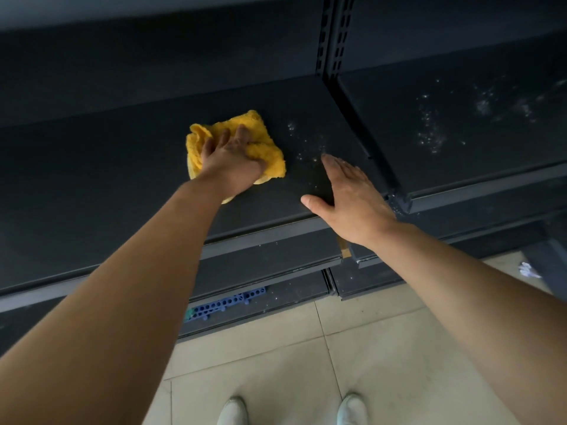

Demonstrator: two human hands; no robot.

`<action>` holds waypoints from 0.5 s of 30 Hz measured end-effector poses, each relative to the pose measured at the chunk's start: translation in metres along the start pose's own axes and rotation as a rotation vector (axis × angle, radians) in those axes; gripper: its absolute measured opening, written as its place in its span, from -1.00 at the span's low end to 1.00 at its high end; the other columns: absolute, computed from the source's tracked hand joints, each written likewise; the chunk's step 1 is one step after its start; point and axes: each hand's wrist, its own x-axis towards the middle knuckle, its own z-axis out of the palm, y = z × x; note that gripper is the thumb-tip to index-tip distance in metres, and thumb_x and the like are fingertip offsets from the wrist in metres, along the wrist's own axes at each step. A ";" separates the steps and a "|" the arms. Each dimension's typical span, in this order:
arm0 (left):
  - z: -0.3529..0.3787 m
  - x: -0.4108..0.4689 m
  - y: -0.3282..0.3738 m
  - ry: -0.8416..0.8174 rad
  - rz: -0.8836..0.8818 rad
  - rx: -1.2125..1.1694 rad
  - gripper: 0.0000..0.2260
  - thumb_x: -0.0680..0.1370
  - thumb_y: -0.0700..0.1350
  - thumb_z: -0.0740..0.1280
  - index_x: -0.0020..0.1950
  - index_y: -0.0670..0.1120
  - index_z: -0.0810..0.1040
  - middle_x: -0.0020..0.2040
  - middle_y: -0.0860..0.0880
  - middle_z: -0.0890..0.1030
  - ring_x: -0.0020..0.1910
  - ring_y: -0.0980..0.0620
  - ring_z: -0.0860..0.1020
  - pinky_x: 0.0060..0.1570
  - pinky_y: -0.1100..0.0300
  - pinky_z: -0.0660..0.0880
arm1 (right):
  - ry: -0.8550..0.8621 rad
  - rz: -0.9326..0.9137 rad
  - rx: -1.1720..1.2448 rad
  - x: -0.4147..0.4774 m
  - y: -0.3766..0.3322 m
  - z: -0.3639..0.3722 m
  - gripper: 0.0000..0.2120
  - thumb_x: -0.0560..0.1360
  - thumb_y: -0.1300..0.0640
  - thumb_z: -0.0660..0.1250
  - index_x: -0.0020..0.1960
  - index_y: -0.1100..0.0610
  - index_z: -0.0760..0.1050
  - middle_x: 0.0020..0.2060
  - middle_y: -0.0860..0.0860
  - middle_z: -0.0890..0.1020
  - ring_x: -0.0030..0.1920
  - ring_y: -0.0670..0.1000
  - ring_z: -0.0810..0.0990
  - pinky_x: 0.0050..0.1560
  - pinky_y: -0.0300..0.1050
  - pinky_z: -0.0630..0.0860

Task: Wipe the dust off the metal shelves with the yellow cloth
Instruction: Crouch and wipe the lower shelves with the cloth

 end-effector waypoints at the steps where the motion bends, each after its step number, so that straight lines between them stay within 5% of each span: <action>1: 0.004 0.001 0.011 -0.012 0.026 -0.003 -0.42 0.57 -0.02 0.17 0.53 0.00 0.01 0.56 -0.05 0.00 0.53 -0.04 -0.13 0.47 0.03 -0.17 | 0.009 0.006 0.018 -0.001 0.002 -0.001 -0.27 0.56 -0.18 0.15 0.55 0.16 -0.06 0.54 0.08 0.09 0.53 0.06 0.05 0.50 -0.09 -0.03; 8: 0.037 0.006 0.044 -0.071 0.296 0.039 -0.45 0.54 0.01 0.17 0.50 -0.02 0.11 0.55 0.00 0.05 0.53 0.07 -0.12 0.48 0.09 -0.24 | 0.077 0.087 0.070 -0.010 0.014 -0.007 -0.18 0.51 -0.17 0.26 0.55 0.15 -0.09 0.55 0.07 0.01 0.54 0.05 0.01 0.52 -0.07 -0.02; 15: 0.009 0.010 -0.013 0.063 0.083 0.004 -0.49 0.53 -0.02 0.20 0.46 0.00 0.18 0.52 -0.08 0.14 0.52 -0.05 0.01 0.48 0.10 -0.11 | -0.016 0.031 0.074 0.011 -0.006 -0.017 -0.12 0.50 -0.24 0.23 0.55 0.09 -0.21 0.55 0.01 -0.10 0.54 0.00 -0.10 0.52 -0.07 -0.15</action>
